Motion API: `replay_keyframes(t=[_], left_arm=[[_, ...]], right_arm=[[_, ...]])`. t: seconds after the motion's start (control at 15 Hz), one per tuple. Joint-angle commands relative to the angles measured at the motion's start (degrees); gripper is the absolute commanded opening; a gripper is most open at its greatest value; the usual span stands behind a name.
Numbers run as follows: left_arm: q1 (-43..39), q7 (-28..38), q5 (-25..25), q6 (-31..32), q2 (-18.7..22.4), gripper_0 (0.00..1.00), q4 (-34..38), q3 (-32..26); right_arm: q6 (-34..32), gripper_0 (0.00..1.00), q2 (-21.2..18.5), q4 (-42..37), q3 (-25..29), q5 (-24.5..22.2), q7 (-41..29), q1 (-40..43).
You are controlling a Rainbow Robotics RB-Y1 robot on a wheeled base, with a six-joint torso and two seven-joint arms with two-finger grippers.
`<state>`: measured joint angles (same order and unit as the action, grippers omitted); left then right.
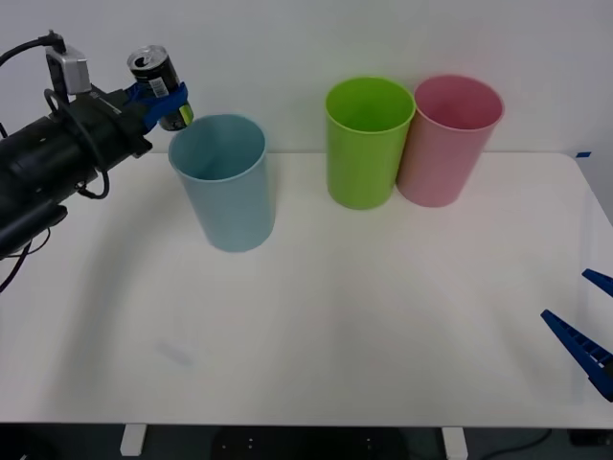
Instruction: Grasp the object on the table and drop it into the matching bin: aluminum can to the light blue bin, PET bottle to the pink bin.
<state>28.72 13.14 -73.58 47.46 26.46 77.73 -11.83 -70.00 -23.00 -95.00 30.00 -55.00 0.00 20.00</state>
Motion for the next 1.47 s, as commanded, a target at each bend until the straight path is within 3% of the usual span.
replay_keyframes(t=[0.07,0.87,0.93,1.0,1.07,1.47], left_arm=[[3.01,-0.13,-1.39,0.00,-0.27,0.00,-3.03,1.37],[3.72,-0.66,-1.39,-0.88,-1.06,0.03,-3.29,3.39],[3.72,-0.74,-1.39,-0.88,-1.06,0.08,-3.29,3.39],[3.72,-0.92,-1.30,-0.88,-1.06,0.61,-3.29,3.39],[3.72,-1.27,-1.30,-0.88,-1.06,1.00,-3.29,3.57],[3.72,-2.06,-0.68,-0.70,-1.15,1.00,-3.29,3.83]], right_arm=[[0.00,1.00,0.00,0.00,0.00,0.00,0.00,0.00],[0.00,1.00,0.00,0.00,0.00,0.00,0.00,0.00],[0.00,1.00,0.00,0.00,0.00,0.00,0.00,0.00],[0.00,1.00,0.00,0.00,0.00,0.00,0.00,0.00],[0.00,1.00,0.00,0.00,0.00,0.00,0.00,0.00],[0.00,1.00,0.00,0.00,0.00,0.00,0.00,0.00]])
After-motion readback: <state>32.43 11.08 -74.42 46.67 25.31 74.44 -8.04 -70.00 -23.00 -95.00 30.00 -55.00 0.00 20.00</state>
